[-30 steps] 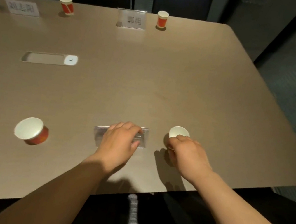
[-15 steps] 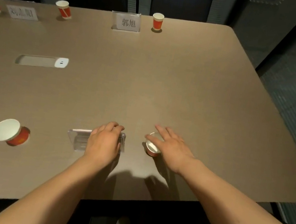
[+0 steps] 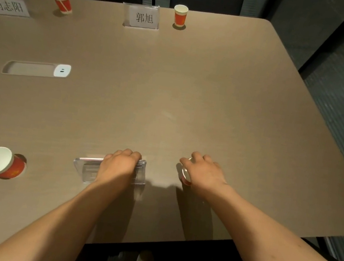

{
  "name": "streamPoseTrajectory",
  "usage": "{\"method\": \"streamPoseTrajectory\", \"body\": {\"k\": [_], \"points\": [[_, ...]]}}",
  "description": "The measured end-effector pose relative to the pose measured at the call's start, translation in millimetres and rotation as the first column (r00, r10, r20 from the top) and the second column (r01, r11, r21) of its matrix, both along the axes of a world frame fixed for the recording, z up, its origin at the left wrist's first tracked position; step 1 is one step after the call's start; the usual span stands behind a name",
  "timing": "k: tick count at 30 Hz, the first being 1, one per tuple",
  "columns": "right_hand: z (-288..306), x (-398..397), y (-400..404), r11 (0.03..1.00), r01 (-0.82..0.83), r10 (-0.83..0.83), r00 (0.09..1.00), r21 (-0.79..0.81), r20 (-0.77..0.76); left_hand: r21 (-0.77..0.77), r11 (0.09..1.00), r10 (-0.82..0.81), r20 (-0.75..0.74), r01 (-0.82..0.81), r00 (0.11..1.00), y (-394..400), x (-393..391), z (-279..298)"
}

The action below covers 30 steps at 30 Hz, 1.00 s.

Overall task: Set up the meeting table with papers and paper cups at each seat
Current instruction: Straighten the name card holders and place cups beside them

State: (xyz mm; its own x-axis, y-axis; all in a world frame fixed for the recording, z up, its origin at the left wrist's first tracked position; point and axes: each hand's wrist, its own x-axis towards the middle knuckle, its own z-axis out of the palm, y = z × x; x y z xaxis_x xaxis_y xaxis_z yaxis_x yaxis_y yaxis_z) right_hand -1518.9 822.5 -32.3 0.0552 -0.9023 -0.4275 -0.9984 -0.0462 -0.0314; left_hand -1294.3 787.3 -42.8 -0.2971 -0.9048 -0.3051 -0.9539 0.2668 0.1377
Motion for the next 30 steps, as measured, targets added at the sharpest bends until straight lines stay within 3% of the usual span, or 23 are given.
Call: {"method": "streamPoseTrajectory", "body": {"k": [4,7,10,13,18,23,30], "points": [[-7.5,1.3,3.0,0.994,0.108,-0.108,0.994,0.001,-0.032,0.002,1.0,-0.005,-0.001,0.005,1.0,1.8,-0.9,-2.0],[-5.9,-5.1,8.1,0.997,0.082,-0.082,0.997,0.002,-0.004,-0.052,0.999,0.007,-0.085,-0.012,0.996,9.2,-2.6,-1.6],[10.1,-7.9,21.2,0.988,0.091,-0.082,0.994,-0.122,0.074,-0.174,0.985,-0.038,-0.205,0.002,0.978,20.5,-17.9,8.1],[33.0,-18.1,45.1,0.953,0.097,-0.061,0.99,-0.286,0.131,-0.157,0.988,-0.056,-0.303,0.008,0.951,41.2,-46.6,31.2],[68.6,-55.5,94.8,0.96,0.087,-0.046,0.987,-0.265,0.157,-0.2,0.962,-0.234,-0.27,0.183,0.934,83.0,-108.4,56.8],[101.6,-158.0,183.4,0.918,0.257,-0.2,0.958,-0.303,0.206,-0.233,0.881,-0.468,-0.296,0.412,0.833,142.0,-232.9,83.6],[120.2,-325.9,309.5,0.815,0.335,-0.307,0.942,-0.474,0.137,-0.279,0.821,-0.568,-0.324,0.498,0.756,234.8,-412.2,102.6]]}}
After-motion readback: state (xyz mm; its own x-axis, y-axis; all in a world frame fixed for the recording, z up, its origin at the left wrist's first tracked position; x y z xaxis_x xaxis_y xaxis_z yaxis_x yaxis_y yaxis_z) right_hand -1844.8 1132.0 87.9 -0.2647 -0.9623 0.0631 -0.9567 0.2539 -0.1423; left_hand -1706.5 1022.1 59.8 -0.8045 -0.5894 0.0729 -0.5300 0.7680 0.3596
